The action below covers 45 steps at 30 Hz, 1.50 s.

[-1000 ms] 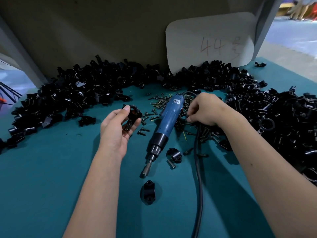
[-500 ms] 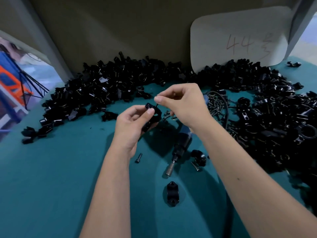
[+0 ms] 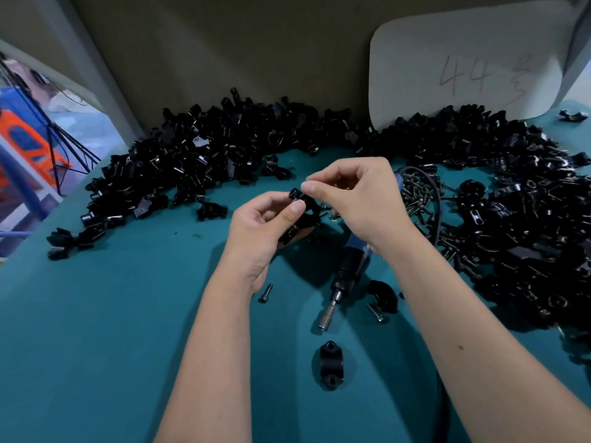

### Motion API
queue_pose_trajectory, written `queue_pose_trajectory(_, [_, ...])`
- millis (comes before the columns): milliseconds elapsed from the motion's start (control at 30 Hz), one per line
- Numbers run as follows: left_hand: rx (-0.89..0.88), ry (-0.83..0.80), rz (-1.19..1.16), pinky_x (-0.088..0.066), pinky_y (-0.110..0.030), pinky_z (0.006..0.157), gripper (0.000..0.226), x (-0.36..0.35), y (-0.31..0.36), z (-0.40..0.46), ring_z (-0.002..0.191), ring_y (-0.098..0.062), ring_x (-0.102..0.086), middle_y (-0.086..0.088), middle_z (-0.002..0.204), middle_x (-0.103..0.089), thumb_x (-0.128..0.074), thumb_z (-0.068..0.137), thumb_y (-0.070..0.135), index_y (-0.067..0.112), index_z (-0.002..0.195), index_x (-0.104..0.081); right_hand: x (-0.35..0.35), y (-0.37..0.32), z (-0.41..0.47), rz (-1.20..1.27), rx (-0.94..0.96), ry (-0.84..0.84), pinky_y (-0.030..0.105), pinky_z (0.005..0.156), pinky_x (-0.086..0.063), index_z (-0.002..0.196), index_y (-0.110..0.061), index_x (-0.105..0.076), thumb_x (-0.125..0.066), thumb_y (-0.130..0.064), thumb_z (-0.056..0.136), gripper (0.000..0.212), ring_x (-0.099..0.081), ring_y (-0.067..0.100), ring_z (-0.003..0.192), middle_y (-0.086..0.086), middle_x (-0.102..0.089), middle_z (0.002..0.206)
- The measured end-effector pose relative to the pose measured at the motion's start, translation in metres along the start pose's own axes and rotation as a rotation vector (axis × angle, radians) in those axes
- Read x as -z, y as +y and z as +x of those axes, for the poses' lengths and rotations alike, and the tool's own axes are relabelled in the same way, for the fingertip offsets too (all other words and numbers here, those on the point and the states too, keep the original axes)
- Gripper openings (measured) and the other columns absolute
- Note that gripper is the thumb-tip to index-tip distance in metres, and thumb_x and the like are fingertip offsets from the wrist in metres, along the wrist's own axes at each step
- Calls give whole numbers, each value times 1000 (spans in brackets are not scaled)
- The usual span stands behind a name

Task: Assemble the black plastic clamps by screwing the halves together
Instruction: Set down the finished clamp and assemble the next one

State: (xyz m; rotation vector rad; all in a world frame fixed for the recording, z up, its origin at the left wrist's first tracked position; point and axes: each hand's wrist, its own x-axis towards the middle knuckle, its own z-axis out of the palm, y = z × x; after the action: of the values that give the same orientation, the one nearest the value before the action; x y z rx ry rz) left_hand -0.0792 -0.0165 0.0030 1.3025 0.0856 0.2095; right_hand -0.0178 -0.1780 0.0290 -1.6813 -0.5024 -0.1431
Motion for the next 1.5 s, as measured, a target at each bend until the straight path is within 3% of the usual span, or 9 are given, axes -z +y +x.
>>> queue_pose_trajectory(167, [-12,0,-38,-62,-36,82,28,-4,0,-1,102,-27,-73,-21,109,-75,-78,79,20,6,103,-76,-3,2,-3,-1,34,-68,30,72,-57,94,-21,-83,-82,-19,88,6,-69,22,81,-2,-78,87])
queue_pose_trajectory(300, [5,96,-114,-62,-37,84,45,-6,0,3,102,-26,-73,-16,108,-76,-79,76,21,-2,113,-70,1,5,-3,62,32,-195,29,66,-60,115,-23,-80,-73,-6,94,27,-73,13,89,-6,-77,101])
queue_pose_trajectory(600, [-33,135,-120,-61,-31,79,26,-6,-2,2,88,-22,-73,-5,86,-75,-87,61,12,16,86,-81,0,10,-3,43,33,-128,31,60,-59,116,-23,-80,-74,-7,94,28,-72,20,82,-5,-79,100])
queue_pose_trajectory(800, [-31,155,-73,-60,-44,92,30,-4,-2,4,92,-26,-71,-8,89,-73,-89,58,18,18,87,-80,1,7,-5,38,81,-99,27,61,-60,117,-18,-79,-73,-3,94,28,-72,7,82,-8,-79,104])
queue_pose_trajectory(933, [-31,144,-80,-58,-49,98,29,-2,0,2,92,-28,-73,-15,96,-75,-89,60,18,17,87,-80,2,8,-6,49,64,-158,35,64,-63,116,-17,-79,-73,-2,93,28,-74,21,91,-5,-78,106])
queue_pose_trajectory(1133, [4,122,-121,-56,-50,101,35,-3,1,2,91,-27,-75,-14,96,-76,-86,63,15,9,95,-75,3,8,-5,-25,83,-152,27,67,-60,116,-24,-80,-75,-9,94,27,-74,13,94,-12,-78,105])
queue_pose_trajectory(1300, [41,107,-177,-39,-54,108,28,-1,5,1,102,-33,-67,-15,102,-76,-84,65,17,15,93,-81,5,2,-5,-8,91,-132,24,68,-58,115,-26,-80,-77,-11,92,27,-73,7,88,-13,-78,100])
queue_pose_trajectory(1367, [16,95,-163,-48,-50,105,28,-2,6,0,95,-28,-74,-15,103,-78,-83,67,15,13,95,-80,7,1,-6,-5,97,-158,30,67,-61,116,-25,-80,-77,-8,92,30,-72,10,89,-11,-77,100])
queue_pose_trajectory(1500, [-9,39,-189,-63,-39,86,16,-7,5,-2,94,-25,-76,-15,99,-79,-79,72,10,14,88,-83,7,-1,-7,-34,148,-162,27,91,-56,119,-19,-78,-76,-2,91,33,-72,14,99,-4,-77,104])
